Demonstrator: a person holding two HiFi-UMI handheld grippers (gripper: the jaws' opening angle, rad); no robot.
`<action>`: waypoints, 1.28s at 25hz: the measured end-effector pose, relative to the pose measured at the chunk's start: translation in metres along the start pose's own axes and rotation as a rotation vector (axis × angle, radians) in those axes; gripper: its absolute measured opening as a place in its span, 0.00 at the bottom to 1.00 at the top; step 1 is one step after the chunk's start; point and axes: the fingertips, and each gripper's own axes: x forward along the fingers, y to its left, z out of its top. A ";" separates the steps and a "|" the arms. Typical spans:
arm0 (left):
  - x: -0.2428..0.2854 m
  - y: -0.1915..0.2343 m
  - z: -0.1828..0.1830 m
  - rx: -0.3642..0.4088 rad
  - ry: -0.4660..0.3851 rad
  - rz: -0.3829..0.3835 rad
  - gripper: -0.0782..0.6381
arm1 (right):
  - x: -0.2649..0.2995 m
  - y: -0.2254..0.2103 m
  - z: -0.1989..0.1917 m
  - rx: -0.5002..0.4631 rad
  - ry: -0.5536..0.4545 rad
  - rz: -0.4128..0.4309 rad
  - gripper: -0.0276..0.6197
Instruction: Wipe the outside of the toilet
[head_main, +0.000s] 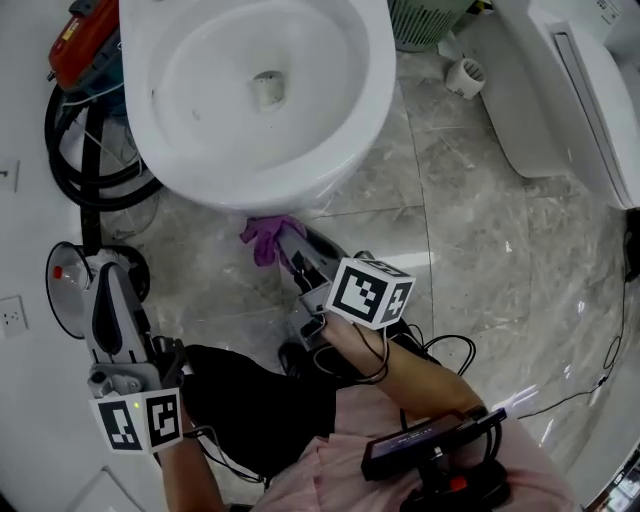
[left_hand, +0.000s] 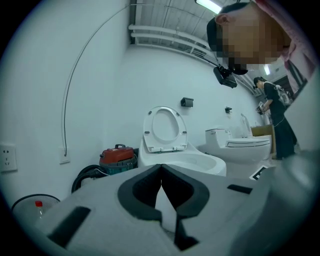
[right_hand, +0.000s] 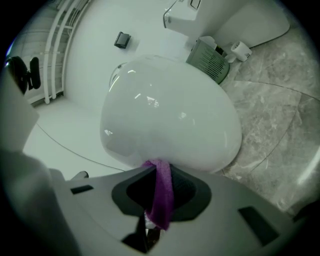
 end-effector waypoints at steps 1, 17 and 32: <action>0.002 -0.001 0.002 0.003 -0.002 -0.002 0.12 | -0.002 -0.001 0.003 0.000 -0.001 0.002 0.14; 0.017 -0.023 -0.002 0.004 0.017 -0.040 0.12 | -0.038 -0.040 0.064 -0.051 -0.099 -0.093 0.14; 0.023 -0.028 -0.003 0.002 0.016 -0.038 0.12 | -0.045 -0.075 0.110 -0.075 -0.197 -0.136 0.14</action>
